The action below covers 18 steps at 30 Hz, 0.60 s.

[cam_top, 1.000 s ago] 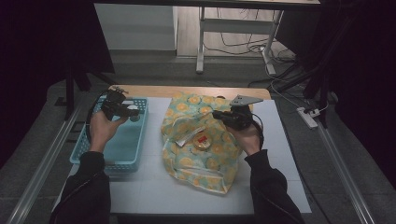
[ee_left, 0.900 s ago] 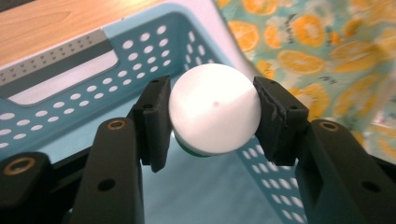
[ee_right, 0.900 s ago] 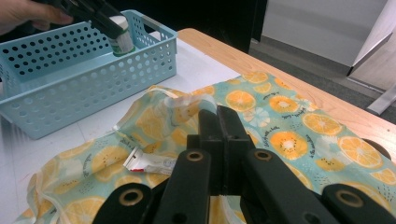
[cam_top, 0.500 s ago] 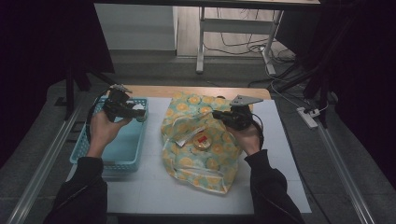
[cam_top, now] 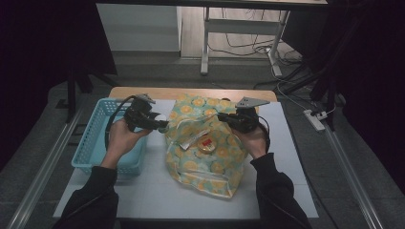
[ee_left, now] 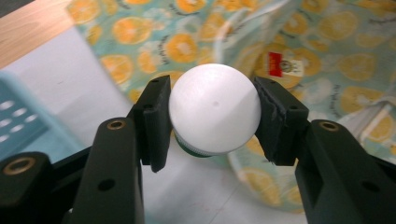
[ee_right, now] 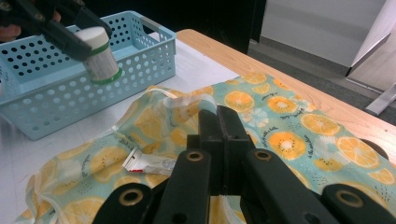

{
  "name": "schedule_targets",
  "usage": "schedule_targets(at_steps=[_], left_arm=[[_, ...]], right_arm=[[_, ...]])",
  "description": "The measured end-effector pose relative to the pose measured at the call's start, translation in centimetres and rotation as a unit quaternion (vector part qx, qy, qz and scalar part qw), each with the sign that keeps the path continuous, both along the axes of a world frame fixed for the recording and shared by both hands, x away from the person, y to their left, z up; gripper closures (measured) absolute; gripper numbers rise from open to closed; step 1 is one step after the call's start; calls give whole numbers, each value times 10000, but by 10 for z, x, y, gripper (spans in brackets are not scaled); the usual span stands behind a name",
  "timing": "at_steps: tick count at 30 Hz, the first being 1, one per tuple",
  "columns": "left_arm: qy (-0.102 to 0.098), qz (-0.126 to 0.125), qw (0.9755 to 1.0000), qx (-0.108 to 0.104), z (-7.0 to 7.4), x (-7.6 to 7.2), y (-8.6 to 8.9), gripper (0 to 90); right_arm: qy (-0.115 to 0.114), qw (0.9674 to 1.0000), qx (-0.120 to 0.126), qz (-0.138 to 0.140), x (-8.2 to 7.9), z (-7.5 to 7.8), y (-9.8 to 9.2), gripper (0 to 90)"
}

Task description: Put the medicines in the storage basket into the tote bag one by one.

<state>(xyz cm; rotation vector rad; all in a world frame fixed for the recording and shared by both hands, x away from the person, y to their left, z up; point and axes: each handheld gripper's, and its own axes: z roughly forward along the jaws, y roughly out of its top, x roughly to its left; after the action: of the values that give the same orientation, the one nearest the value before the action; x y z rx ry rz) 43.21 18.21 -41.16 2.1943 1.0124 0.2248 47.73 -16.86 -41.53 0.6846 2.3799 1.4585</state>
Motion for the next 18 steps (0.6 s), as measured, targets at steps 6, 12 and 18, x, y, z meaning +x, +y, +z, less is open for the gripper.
schedule_targets(at_steps=[6, 12, 18], left_arm=[[-1, -338, 9994, -25, -3, -1, -26, 505], [24, -595, 9982, -32, -10, 2, -51, 505], [-30, -801, 9968, -35, -13, 7, -76, 505]], right_arm=[[2, 10000, 4, 0, 0, 0, 0, 900], [7, 10000, 5, -3, 0, 0, 0, 900], [24, 10000, -9, -9, 1, -1, -1, 900]])
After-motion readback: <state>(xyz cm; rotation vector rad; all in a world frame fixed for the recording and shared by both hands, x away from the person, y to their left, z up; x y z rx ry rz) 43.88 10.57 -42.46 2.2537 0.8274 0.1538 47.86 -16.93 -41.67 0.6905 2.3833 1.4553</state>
